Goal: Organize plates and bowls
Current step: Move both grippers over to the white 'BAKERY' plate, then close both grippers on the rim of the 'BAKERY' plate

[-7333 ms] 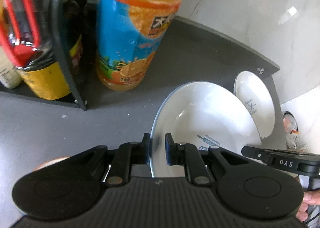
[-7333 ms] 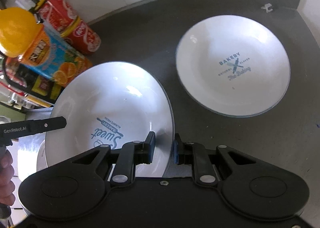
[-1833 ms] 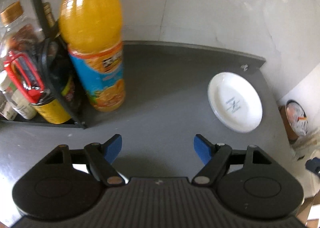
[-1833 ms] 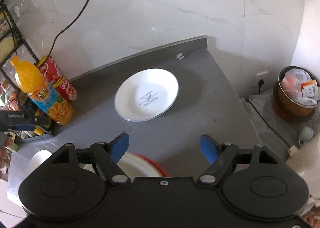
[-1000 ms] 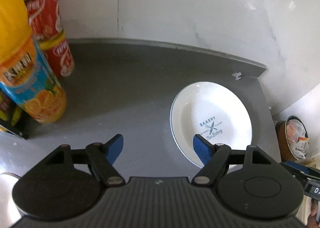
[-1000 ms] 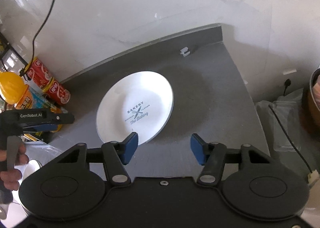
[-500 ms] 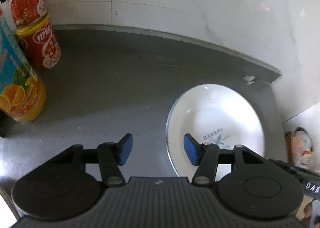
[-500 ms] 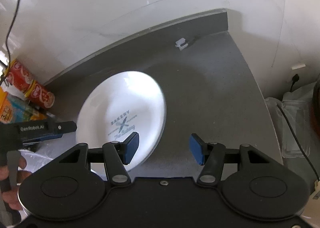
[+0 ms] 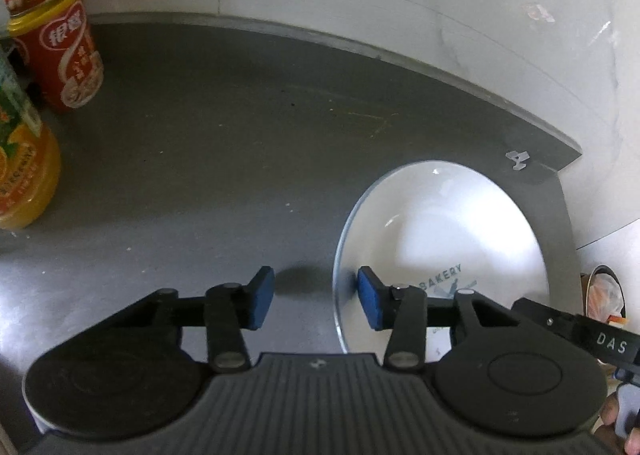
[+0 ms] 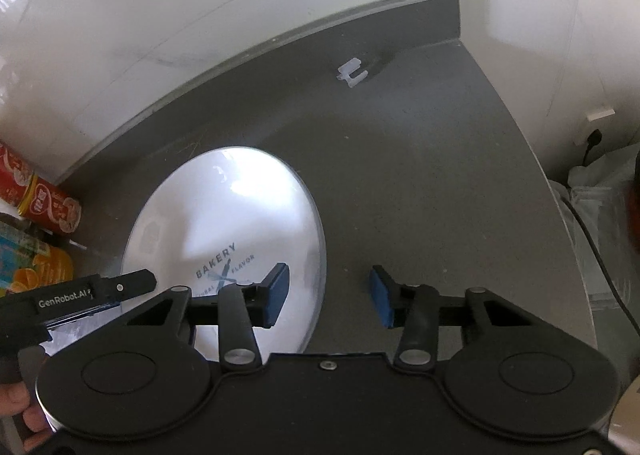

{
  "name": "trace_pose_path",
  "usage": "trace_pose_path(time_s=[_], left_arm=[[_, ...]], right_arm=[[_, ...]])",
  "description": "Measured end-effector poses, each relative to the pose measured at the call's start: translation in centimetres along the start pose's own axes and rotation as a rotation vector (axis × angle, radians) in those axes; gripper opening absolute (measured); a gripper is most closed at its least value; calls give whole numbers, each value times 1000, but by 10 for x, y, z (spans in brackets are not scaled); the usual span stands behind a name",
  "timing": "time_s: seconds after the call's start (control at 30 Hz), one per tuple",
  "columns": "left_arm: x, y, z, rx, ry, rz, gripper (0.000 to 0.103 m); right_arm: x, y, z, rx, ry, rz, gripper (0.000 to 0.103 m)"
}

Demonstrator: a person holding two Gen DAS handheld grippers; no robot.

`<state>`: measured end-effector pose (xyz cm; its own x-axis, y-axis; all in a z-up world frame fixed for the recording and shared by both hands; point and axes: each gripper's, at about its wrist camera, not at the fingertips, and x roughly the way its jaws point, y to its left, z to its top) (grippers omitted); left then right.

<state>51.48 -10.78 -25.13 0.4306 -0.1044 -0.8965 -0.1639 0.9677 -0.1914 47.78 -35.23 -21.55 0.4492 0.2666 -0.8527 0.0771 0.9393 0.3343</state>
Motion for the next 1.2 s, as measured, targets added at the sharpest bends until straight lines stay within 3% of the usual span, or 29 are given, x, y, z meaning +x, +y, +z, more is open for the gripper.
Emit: trace_pose_path(time_s=[0.03,0.1,0.17,0.27,0.63,1.2], left_arm=[[1,-1,0,-4,0,-4,39],[2,-2,1,-26,2,-27,25],[2,-5,1,-33,5,-46,14],[1,-12,1,-3,8,-21,15],[-18,-12,-5,0,9,-38,13],[-110,-7,3,54,-85,-163,11]], right_arm=[[1,1,1,-4,6,2,31],[3,2,0,-3,20,23,14],[3,4,-1,-8,15,27,14],[1,6,-6,-21,6,14,14],[-39,14,-18,-56,-65,52,10],[-133,60,-35,-75,-189,-21,11]])
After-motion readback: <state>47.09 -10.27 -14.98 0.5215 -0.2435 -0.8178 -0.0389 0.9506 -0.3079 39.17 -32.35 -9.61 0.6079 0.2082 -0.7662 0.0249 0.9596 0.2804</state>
